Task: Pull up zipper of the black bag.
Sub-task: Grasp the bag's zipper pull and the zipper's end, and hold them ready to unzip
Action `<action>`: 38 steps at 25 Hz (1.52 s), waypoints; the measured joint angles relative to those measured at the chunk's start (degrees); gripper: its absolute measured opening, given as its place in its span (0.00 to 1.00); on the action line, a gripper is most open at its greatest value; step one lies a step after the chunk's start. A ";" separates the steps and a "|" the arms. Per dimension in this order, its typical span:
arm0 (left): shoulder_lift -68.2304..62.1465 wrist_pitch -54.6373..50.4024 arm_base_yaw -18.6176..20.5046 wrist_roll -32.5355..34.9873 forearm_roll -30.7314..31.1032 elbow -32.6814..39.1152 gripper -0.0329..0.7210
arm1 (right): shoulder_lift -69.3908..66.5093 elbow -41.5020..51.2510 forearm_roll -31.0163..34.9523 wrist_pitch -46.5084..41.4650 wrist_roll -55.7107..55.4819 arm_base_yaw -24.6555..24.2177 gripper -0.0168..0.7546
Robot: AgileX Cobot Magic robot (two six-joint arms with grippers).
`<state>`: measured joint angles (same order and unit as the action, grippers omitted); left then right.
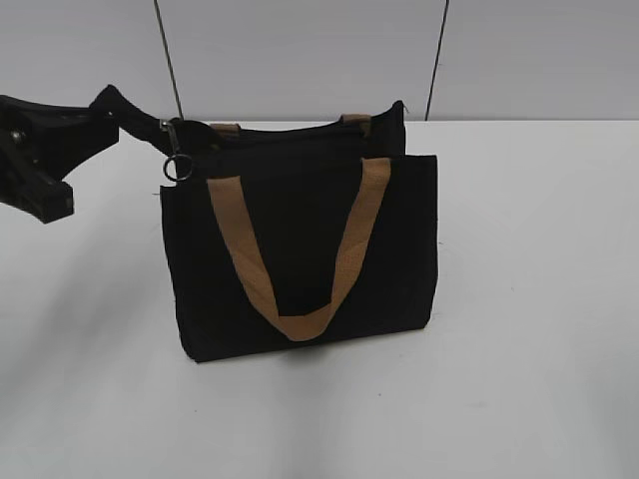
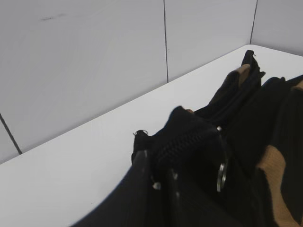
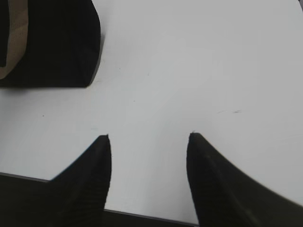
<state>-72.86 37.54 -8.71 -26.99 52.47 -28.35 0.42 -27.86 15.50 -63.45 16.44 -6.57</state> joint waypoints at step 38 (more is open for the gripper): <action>3.99 4.14 -0.04 0.00 -4.64 0.00 0.08 | -57.39 -10.97 61.41 17.24 65.44 9.54 0.54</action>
<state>-68.87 41.68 -8.75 -26.99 47.83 -28.35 -56.97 -38.82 76.91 -46.21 81.89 2.97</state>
